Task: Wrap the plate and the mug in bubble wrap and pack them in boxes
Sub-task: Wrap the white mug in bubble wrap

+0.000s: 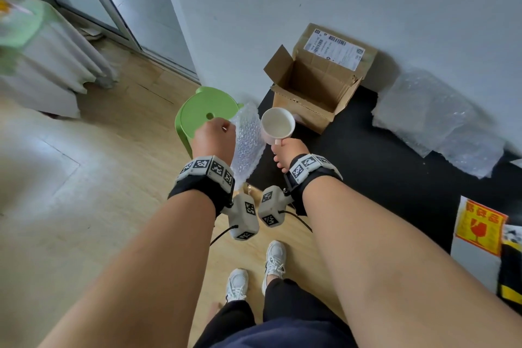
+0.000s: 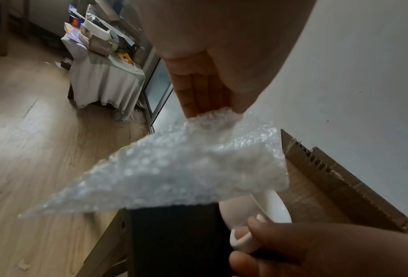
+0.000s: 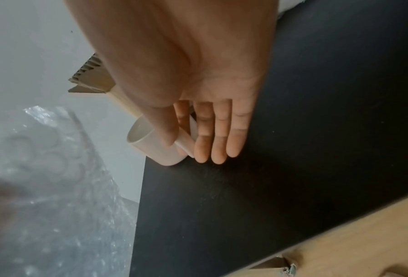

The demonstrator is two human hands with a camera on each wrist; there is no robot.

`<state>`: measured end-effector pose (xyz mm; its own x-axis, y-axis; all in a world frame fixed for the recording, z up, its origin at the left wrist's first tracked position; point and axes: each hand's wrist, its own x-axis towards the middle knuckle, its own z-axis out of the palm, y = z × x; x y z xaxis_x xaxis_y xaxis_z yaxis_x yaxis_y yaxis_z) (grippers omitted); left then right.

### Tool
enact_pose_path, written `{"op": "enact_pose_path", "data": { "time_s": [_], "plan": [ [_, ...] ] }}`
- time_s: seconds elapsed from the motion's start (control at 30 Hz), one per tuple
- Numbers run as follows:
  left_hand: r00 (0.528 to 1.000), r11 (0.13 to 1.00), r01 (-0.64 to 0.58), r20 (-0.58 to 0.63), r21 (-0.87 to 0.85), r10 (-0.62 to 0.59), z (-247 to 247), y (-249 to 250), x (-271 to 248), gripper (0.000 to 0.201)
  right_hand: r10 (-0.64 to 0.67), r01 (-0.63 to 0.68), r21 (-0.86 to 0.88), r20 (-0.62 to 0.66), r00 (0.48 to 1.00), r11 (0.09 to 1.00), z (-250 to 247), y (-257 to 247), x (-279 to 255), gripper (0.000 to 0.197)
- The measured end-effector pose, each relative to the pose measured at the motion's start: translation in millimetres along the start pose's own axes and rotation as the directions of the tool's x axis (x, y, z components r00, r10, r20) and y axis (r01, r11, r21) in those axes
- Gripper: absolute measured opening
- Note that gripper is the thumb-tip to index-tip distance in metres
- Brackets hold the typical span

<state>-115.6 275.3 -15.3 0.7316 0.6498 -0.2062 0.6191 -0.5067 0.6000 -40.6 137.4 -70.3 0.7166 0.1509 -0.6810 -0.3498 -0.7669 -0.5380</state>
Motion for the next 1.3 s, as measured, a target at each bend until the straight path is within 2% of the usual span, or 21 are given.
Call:
{"op": "enact_pose_path", "data": {
  "time_s": [0.1,0.23,0.43,0.5,0.6,0.7,0.83,0.9,1.03,1.3],
  "plan": [
    [0.999,1.000,-0.010,0.038,-0.007,0.010,-0.3,1.7,-3.7,0.024,-0.015,0.017,0.054,-0.048,0.999,0.998,-6.9,2.4,-13.2,0.034],
    [0.991,0.997,-0.067,0.112,-0.034,0.070,-0.5,7.2,-12.6,0.022,0.051,-0.033,0.169,-0.103,0.993,0.985,-19.0,3.6,-39.1,0.026],
    [0.958,0.983,-0.182,0.217,-0.035,0.185,14.8,27.1,-38.0,0.031,0.096,-0.046,0.196,-0.253,0.963,0.980,-39.1,50.3,-81.5,0.032],
    [0.938,0.969,-0.246,0.250,-0.017,0.242,19.9,38.2,-51.5,0.027,0.121,-0.047,0.230,-0.319,0.940,0.972,-45.8,70.3,-95.9,0.031],
    [0.922,0.962,-0.271,0.277,-0.036,0.270,30.8,56.5,-72.8,0.027,0.191,-0.042,0.344,-0.411,0.892,0.938,-61.0,98.9,-116.8,0.029],
    [0.908,0.950,-0.310,0.291,-0.021,0.303,45.7,78.6,-93.6,0.011,0.239,-0.016,0.434,-0.465,0.853,0.901,-83.6,120.3,-138.5,0.027],
    [0.896,0.943,-0.334,0.310,-0.001,0.318,71.1,107.4,-120.1,0.017,0.247,0.071,0.517,-0.520,0.818,0.853,-122.9,139.4,-163.8,0.025],
    [0.900,0.948,-0.319,0.314,0.006,0.302,84.6,121.3,-134.3,0.020,0.238,0.107,0.550,-0.518,0.821,0.828,-143.0,149.0,-173.7,0.018],
    [0.903,0.945,-0.325,0.304,0.018,0.305,112.4,154.1,-160.9,0.027,0.173,0.139,0.556,-0.470,0.865,0.819,-180.2,173.5,-185.3,0.010],
    [0.890,0.921,-0.388,0.244,-0.033,0.384,144.8,201.2,-185.5,0.020,0.040,0.117,0.337,-0.427,0.903,0.934,-215.7,227.9,-174.1,0.017]
  ]
}}
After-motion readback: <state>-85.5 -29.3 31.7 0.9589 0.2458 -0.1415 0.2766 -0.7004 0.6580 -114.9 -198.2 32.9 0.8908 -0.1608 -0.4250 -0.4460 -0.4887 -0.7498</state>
